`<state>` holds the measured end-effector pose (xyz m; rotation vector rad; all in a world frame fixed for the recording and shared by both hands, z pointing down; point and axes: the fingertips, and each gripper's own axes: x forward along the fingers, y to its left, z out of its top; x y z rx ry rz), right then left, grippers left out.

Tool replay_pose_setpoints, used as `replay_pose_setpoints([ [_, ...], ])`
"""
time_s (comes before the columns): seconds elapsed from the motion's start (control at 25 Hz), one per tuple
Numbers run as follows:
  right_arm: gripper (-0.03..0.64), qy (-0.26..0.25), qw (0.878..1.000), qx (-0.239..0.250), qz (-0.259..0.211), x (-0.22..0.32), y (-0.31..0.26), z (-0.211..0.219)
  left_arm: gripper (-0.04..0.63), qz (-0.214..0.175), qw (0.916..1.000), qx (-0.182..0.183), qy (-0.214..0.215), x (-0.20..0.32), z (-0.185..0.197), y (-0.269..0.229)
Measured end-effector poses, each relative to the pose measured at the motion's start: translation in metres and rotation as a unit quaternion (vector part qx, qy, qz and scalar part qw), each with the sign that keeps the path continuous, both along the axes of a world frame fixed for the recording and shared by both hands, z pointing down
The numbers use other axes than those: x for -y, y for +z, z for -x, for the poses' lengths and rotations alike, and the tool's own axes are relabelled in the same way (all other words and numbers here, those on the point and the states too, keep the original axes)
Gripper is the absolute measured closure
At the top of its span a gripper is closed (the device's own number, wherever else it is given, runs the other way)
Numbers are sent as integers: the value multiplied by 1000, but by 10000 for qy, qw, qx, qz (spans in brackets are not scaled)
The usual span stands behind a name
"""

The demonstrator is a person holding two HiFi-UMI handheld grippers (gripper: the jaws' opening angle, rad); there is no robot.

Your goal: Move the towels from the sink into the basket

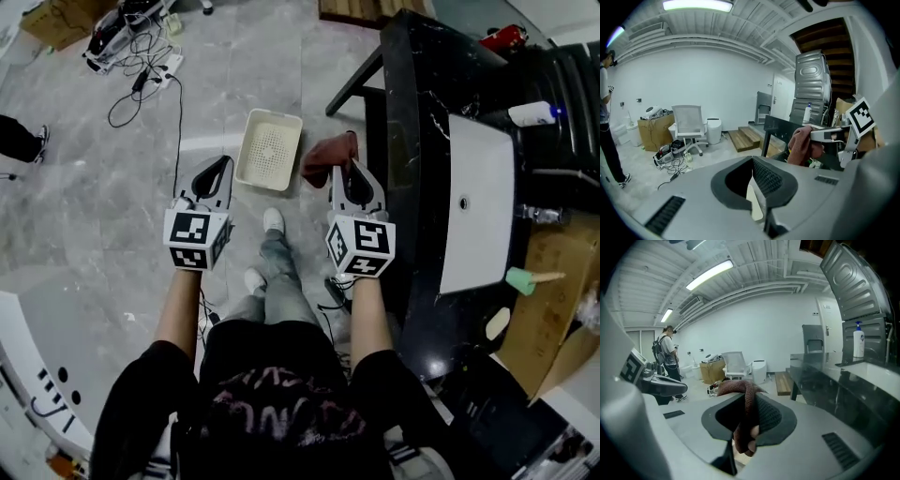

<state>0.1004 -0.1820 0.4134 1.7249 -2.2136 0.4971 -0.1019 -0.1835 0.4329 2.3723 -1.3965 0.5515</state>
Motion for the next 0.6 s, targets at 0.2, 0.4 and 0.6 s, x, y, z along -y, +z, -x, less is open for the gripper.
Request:
replay_pose_setpoints([
  [0.2, 545, -123, 9994, -16, 322, 49, 64, 5, 578, 152, 9999, -3, -13, 49, -3, 49],
  [0.4, 545, -303, 9974, -26, 660, 80, 135, 15, 578, 369, 9993, -4, -89, 80, 1, 112],
  [0.6, 543, -438, 9952, -68, 875, 105, 204, 26, 578, 644, 9978, 8, -184, 99, 11, 183],
])
